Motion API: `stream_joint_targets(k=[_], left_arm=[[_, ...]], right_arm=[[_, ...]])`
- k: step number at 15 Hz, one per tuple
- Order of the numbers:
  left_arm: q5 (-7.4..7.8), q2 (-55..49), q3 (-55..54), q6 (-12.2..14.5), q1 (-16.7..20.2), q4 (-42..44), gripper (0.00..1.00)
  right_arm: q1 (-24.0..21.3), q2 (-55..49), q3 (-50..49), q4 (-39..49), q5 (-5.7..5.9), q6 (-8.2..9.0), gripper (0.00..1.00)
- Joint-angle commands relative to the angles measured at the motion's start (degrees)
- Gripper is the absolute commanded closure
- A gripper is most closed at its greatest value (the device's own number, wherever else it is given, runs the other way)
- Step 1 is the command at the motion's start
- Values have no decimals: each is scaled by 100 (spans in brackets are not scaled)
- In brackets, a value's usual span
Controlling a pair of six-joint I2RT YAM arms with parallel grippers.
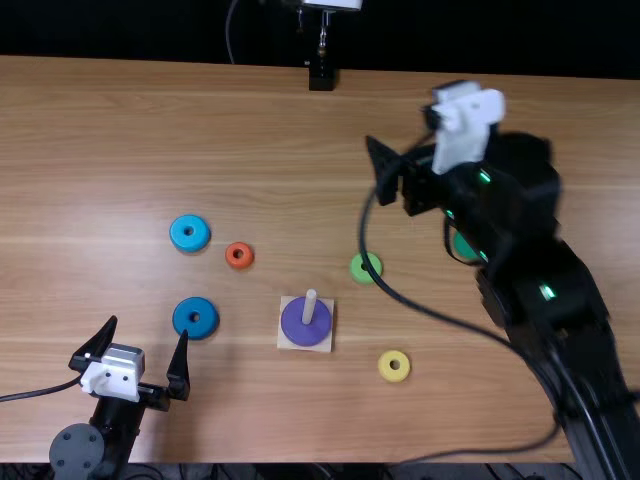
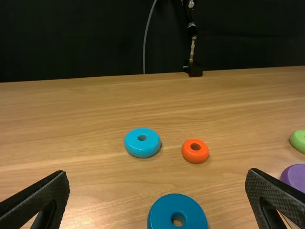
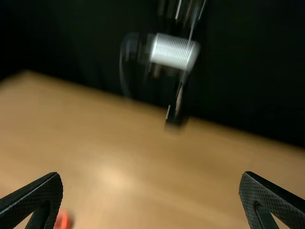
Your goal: Build the Hanoi tower: stack the rings onto the peg from bottom to top in this color order: purple, dark blue, light blue, dark green, light green, yellow, orange.
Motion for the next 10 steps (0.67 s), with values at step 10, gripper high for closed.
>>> stream_joint_targets(k=[10], left_arm=[[116, -69, -285, 34, -1, -81, 0]], right_arm=[[-1830, -5683, -6403, 1905, -14, -56, 0]])
